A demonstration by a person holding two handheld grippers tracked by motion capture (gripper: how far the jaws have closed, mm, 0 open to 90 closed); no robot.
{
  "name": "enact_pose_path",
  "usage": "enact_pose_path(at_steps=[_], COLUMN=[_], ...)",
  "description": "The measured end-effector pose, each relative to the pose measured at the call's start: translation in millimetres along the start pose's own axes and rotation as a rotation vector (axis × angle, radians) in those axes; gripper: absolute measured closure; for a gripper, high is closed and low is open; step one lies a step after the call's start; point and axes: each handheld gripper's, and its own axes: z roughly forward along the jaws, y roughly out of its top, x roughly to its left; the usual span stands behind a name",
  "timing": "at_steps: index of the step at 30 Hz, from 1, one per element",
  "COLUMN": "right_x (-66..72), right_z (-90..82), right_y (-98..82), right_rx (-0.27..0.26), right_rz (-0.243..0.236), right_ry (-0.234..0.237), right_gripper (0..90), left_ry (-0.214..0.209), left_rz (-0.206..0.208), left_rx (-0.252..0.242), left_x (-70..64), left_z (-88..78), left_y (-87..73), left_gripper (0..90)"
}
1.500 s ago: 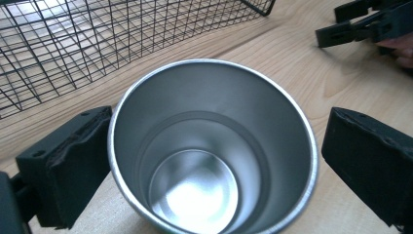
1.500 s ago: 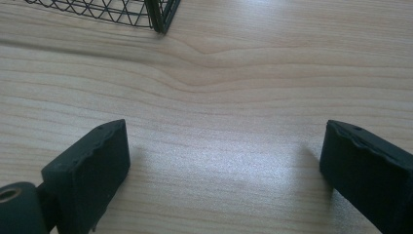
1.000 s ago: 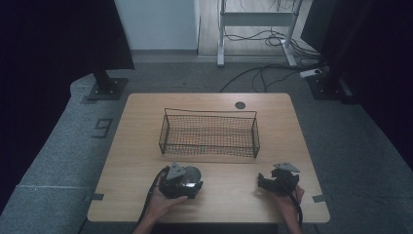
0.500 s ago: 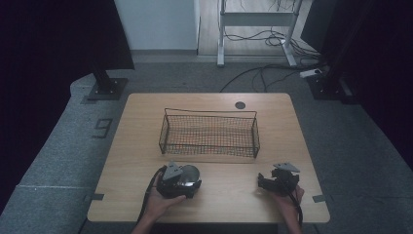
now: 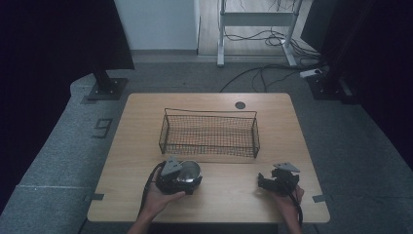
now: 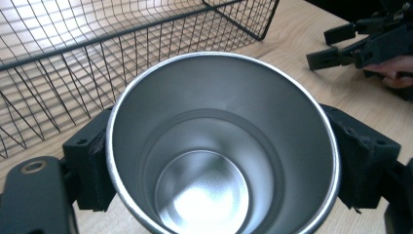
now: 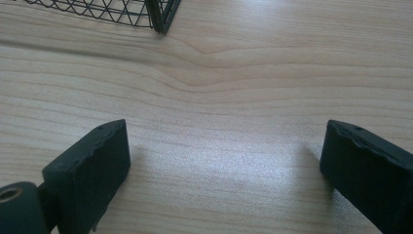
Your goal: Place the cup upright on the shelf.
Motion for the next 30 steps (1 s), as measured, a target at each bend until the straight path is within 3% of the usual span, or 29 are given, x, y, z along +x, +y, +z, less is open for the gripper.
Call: enact_pose_path(at_steps=[16,30], right_x=[-0.2,-0.1], right_z=[-0.3,-0.3], right_y=[-0.1,-0.1], right_rx=[0.000,-0.001], right_rz=[0.003,0.003], right_ry=[0.000,-0.001], right_gripper=[4.7,4.8], left_ry=[-0.001,0.010], left_rz=[-0.011,-0.027], left_rx=[-0.038,-0.042], left_x=[9.2,18.7], left_z=[-10.7,-9.2], left_y=[22.8,32.3], left_gripper=[14.5,14.5])
